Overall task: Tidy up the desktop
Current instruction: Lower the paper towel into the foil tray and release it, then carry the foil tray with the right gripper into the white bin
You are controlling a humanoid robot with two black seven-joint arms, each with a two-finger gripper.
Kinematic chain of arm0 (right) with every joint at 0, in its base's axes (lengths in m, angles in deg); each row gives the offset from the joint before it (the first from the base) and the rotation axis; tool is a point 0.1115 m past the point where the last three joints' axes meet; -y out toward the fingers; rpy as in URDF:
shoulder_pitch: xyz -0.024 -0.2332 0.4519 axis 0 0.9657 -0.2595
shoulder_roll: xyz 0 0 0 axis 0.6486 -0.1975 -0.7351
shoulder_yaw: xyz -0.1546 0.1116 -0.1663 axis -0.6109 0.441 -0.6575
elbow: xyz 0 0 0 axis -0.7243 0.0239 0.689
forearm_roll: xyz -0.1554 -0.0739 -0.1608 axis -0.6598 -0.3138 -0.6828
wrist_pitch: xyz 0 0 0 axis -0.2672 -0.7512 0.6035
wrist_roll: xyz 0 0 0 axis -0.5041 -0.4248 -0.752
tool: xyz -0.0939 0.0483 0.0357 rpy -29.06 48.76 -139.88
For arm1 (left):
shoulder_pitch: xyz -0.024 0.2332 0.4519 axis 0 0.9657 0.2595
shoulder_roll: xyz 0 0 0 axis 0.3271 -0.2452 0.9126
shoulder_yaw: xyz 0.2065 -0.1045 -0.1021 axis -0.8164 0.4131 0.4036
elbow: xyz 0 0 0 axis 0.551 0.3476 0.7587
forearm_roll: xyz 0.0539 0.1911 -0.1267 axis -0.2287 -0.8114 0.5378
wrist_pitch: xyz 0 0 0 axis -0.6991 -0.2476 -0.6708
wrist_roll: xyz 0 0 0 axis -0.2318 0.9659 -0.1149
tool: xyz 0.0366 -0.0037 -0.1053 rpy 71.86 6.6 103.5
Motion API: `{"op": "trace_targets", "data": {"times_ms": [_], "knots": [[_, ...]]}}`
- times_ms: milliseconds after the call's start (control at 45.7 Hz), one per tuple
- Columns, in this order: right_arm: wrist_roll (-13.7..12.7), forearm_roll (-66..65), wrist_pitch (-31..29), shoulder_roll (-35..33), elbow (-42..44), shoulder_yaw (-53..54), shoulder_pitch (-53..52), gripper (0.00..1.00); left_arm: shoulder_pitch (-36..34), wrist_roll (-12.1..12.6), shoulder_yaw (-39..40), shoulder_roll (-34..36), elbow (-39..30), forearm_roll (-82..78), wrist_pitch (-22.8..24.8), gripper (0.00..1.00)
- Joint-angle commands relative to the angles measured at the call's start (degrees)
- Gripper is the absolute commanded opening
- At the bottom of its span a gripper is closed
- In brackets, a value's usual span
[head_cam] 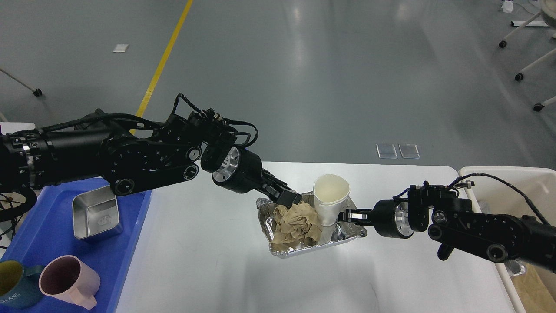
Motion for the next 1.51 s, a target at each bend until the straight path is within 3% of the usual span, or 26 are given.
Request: {"op": "trace_targets", "data": {"times_ms": [0, 262, 481, 831, 1050, 1269, 1488], "knots": [[0.0, 0.0, 0.0, 0.0, 0.0, -0.1, 0.0, 0.0, -0.8, -0.3, 0.0, 0.0, -0.1, 0.5, 0.4, 0.87], [-0.1, 0.4, 0.9, -1.4, 1.9, 0.2, 0.6, 0.0, -2.5, -0.6, 3.3, 1.5, 0.2, 5.2, -0.5, 0.89], [-0.4, 8.3, 1.0, -5.8, 7.1, 7.4, 3.4, 0.0, -0.3, -0.2, 8.9, 4.9, 4.3, 13.5, -2.3, 0.89], [-0.8, 18.7, 1.0, -13.0, 16.7, 26.1, 15.3, 0.0, 12.8, 0.3, 22.2, 14.1, 7.2, 27.8, -11.3, 0.89], [-2.1, 24.0, 2.4, -15.3, 22.7, 37.0, 25.4, 0.0, 22.7, 0.3, 34.1, 15.3, 9.6, 31.6, -14.3, 0.89], [-2.6, 30.8, 4.9, -16.0, 29.4, 38.4, 31.1, 0.0, 29.3, 0.2, 42.2, 14.9, 10.3, 32.9, -18.6, 0.89], [-2.6, 35.4, 5.1, -15.4, 36.8, 38.4, 34.8, 0.0, 33.3, 0.0, 46.2, 14.8, 11.2, 36.6, -19.6, 0.89]]}}
